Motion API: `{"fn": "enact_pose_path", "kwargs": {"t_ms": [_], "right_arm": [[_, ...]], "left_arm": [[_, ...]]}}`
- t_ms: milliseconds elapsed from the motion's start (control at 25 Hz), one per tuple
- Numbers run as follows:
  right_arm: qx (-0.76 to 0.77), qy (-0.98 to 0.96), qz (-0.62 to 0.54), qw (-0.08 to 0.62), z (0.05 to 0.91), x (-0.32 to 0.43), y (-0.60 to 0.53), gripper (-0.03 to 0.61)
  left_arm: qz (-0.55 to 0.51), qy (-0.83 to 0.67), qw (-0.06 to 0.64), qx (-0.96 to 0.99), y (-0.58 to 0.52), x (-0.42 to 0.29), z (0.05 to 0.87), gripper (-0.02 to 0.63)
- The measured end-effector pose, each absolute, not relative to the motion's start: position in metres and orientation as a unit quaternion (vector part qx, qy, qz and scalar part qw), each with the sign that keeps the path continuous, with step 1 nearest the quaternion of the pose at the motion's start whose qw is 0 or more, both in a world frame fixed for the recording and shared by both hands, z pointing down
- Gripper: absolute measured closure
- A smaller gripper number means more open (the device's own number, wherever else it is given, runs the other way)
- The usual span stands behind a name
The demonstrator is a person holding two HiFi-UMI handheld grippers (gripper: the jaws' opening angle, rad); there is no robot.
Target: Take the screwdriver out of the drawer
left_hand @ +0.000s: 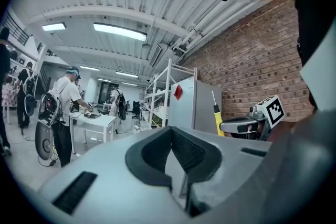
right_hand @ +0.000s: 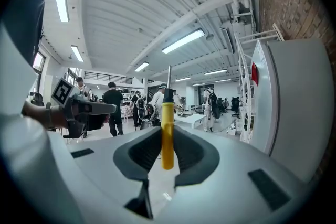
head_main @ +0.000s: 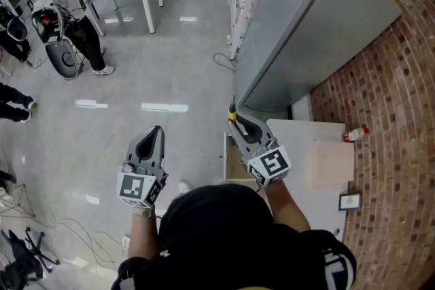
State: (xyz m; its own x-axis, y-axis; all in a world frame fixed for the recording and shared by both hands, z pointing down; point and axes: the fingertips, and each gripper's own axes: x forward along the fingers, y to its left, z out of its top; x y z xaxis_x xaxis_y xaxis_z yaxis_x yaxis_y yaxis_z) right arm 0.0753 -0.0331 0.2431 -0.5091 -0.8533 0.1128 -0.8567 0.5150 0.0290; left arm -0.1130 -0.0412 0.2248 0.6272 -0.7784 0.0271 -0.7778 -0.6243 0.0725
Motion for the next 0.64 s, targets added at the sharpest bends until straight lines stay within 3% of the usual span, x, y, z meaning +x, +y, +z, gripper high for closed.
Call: {"fn": "enact_pose_path", "kwargs": {"t_ms": [640], "right_arm": [[0.503,-0.861,0.037,0.062,0.26,0.085,-0.023,0.5]], "left_arm": [[0.011,-0.421,0.049,0.906,-0.031,-0.103,0.238,0.611]]}}
